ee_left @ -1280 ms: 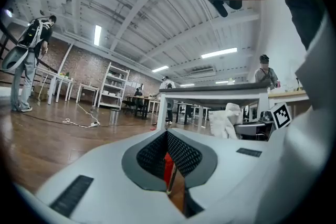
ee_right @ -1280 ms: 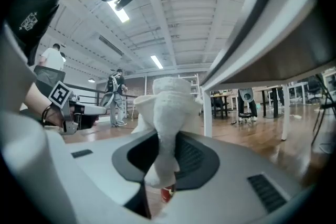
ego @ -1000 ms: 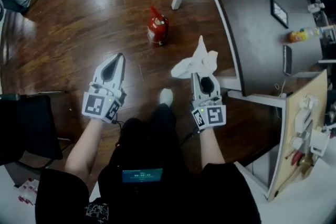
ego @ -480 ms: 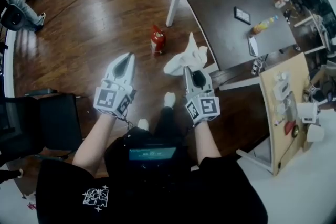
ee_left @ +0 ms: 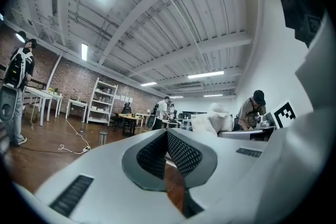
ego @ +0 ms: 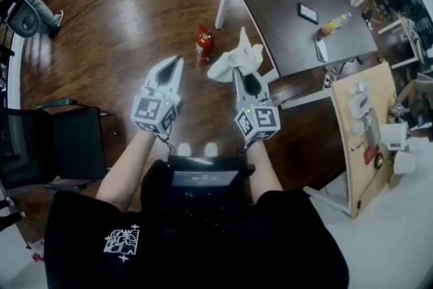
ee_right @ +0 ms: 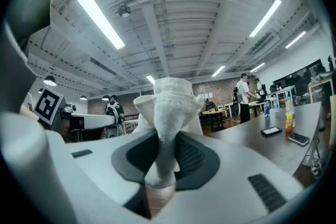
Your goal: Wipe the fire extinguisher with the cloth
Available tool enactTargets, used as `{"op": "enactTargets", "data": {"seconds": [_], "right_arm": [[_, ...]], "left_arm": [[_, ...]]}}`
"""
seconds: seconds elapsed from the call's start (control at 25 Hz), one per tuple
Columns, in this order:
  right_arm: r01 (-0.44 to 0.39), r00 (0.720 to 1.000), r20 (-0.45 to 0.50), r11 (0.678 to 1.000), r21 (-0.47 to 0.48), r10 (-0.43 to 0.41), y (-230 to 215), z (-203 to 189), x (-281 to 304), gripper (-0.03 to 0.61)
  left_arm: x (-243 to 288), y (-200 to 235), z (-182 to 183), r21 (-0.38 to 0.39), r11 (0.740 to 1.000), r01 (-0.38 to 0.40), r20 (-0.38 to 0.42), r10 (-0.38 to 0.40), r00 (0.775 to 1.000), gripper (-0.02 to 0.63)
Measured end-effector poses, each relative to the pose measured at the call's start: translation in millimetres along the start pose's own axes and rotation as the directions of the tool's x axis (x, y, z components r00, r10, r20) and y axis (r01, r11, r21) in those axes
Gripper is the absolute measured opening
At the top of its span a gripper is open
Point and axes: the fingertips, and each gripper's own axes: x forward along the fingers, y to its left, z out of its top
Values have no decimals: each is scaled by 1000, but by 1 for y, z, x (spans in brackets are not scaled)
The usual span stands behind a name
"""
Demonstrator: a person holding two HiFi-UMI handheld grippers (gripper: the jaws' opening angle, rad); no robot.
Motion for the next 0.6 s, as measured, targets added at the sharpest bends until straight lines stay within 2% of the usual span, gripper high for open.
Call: {"op": "enactTargets", "data": {"seconds": [0.24, 0.6], "right_arm": [[-38, 999, 15, 999, -6, 38, -4, 13, -4, 97], [-73, 997, 10, 997, -38, 73, 0, 17, -5, 97]], "left_arm": [[3, -22, 11, 2, 1000, -15, 8, 15, 1000, 2], [4, -32, 17, 17, 1000, -25, 14, 24, 1000, 2]]}}
